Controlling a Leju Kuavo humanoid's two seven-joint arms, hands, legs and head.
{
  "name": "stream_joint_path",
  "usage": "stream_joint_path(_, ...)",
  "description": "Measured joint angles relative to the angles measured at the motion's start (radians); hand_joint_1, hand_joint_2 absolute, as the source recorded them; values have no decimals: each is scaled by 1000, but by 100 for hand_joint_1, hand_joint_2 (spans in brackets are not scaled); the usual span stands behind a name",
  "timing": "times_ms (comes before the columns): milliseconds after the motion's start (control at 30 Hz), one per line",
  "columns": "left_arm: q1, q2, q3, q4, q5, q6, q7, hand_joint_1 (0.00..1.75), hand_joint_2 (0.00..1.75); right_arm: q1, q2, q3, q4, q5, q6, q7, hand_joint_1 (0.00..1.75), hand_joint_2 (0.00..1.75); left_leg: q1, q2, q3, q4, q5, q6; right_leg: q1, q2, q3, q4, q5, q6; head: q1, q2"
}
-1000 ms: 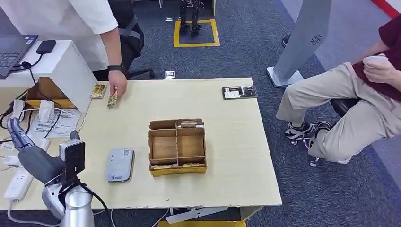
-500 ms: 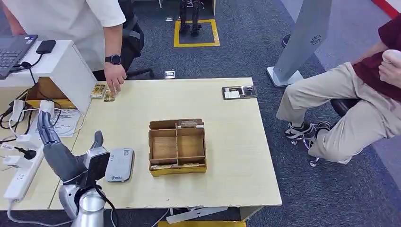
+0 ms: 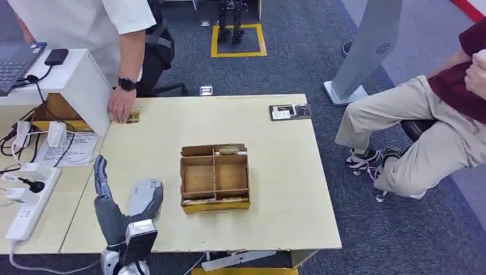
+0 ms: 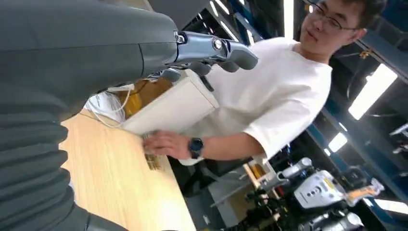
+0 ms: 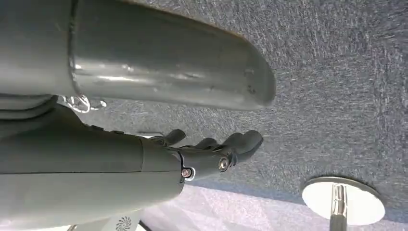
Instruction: Pass the card to the sensor for recognition and then transmit it.
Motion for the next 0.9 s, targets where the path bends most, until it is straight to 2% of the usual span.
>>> stream_joint_path(100,8,27,-38,-10,14,-17,-3,0,175,0,-2,0,0,-2,0,-6,0,0,0,0,0,0,0,0,0,0,0,0,0,0,0,0)
stream_joint_path(433,19,159,-237,-34,58,-190,-21,0,175,0,-14,0,10,-10,0,-27,0,0,0,0,0,0,0,0,0,0,0,0,0,0,0,0)
stream_joint_path(733,7,203,-322,-23,48,-229,-21,0,175,0,-18,0,20,-13,0,-34,0,0,0,0,0,0,0,0,0,0,0,0,0,0,0,0)
stream_joint_path(900,-8,214,-344,-3,-33,-213,9,0,175,0,-21,0,26,-13,0,-34,0,0,0,0,0,0,0,0,0,0,0,0,0,0,0,0)
